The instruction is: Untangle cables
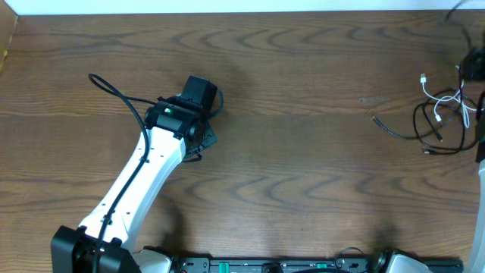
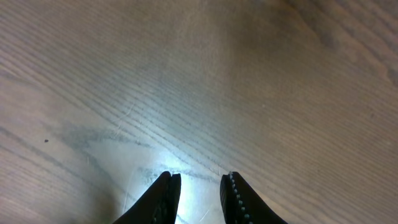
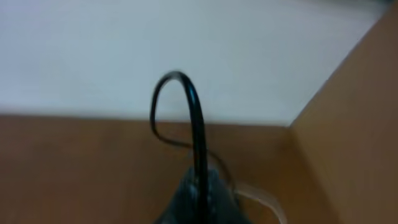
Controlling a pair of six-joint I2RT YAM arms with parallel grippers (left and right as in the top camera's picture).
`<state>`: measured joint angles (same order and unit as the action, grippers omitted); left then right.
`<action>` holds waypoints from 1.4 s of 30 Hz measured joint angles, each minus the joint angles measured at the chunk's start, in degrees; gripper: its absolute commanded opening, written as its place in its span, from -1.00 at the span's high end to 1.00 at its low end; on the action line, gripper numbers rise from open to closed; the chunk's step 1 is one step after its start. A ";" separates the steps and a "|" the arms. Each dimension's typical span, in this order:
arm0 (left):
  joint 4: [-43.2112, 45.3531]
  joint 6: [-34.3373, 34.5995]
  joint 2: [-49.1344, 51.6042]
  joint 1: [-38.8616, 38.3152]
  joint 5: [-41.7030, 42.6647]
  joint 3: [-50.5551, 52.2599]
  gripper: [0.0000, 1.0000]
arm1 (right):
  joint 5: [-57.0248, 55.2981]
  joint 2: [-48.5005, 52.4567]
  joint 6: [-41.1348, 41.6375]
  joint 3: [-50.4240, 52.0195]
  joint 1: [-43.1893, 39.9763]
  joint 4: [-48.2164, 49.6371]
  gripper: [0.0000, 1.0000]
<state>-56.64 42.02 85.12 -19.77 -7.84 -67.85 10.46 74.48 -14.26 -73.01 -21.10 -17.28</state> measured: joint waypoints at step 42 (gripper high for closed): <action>0.26 0.00 0.02 0.00 0.17 0.00 0.43 | -2.45 15.52 20.06 6.38 -0.85 -38.38 -0.37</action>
<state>-56.38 42.02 85.14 -19.77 -7.66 -67.85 8.01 90.00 5.80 -66.63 -21.96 -55.66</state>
